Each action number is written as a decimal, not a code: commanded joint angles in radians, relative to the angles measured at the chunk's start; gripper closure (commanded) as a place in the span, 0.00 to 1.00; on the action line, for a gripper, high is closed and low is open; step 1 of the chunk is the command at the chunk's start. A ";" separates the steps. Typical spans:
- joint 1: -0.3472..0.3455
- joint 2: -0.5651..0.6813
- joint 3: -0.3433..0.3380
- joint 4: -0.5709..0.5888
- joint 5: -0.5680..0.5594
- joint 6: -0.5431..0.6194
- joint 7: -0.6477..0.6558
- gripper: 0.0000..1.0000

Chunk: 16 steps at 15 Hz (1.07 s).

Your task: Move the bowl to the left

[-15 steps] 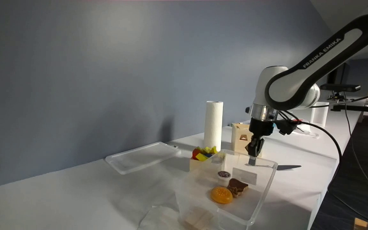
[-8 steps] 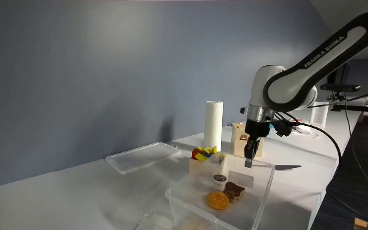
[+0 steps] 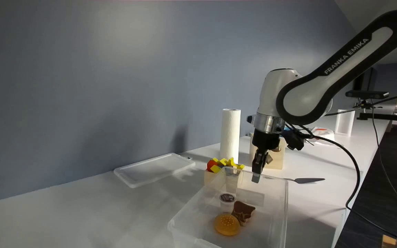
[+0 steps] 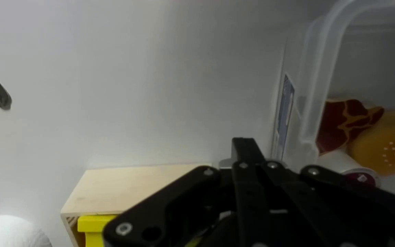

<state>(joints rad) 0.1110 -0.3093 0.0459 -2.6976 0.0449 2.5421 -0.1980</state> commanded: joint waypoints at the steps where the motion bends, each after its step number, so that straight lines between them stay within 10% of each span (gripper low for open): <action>1: 0.006 0.121 0.053 0.028 -0.054 0.079 0.071 1.00; 16: -0.049 -0.189 0.120 0.055 -0.335 -0.163 0.258 1.00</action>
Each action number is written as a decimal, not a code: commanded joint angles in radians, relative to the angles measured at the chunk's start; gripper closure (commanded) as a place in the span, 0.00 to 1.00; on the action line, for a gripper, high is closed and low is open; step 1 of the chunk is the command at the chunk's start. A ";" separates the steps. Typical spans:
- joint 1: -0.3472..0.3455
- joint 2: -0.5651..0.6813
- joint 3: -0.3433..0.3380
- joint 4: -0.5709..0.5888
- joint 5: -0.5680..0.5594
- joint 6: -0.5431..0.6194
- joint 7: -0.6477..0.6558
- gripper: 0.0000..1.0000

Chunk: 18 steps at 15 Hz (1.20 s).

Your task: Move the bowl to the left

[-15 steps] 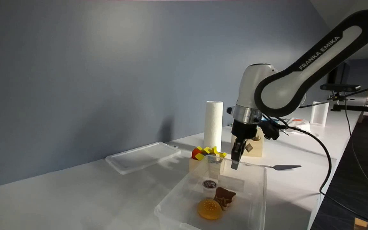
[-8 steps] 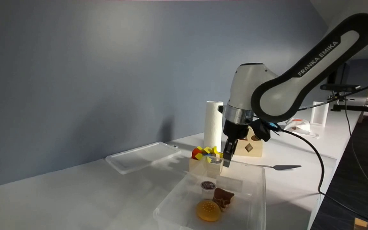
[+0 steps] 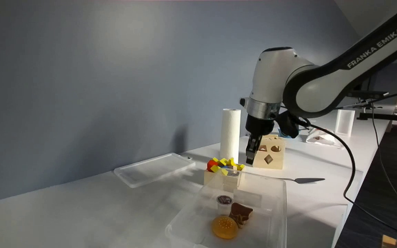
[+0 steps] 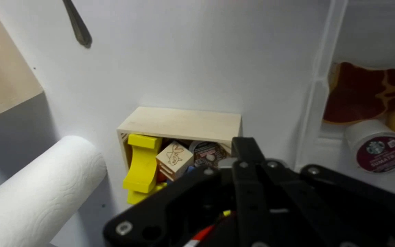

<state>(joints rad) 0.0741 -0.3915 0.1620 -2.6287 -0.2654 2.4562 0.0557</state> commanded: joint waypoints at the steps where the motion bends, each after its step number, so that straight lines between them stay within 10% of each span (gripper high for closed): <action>1: -0.006 -0.132 -0.004 -0.014 -0.008 -0.111 -0.014 1.00; 6: 0.058 -0.282 -0.054 -0.024 0.065 -0.345 -0.140 1.00; 7: 0.076 -0.312 -0.071 -0.025 0.086 -0.394 -0.179 0.74; 18: 0.226 -0.498 -0.263 -0.018 0.194 -0.838 -0.712 0.04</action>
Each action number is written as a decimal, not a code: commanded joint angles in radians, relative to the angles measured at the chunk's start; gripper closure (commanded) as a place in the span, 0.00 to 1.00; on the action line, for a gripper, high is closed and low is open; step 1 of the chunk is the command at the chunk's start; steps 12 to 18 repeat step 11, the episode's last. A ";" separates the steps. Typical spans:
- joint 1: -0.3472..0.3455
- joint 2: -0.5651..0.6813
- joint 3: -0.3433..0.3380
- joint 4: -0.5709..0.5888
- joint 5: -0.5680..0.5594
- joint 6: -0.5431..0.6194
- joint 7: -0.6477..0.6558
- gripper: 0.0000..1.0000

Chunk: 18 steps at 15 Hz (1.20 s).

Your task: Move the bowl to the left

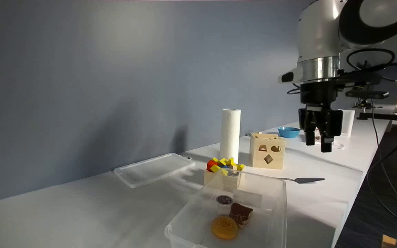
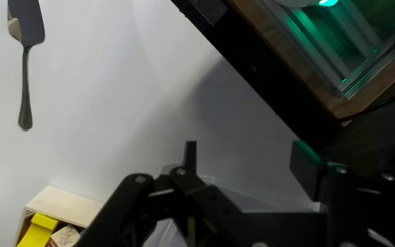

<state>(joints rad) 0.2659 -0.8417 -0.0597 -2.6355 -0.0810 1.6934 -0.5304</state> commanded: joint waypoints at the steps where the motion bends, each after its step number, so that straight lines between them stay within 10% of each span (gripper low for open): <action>1: 0.042 -0.064 -0.054 -0.011 0.011 -0.088 -0.179 0.01; 18: 0.007 -0.117 -0.068 -0.002 0.008 -0.041 -0.313 0.00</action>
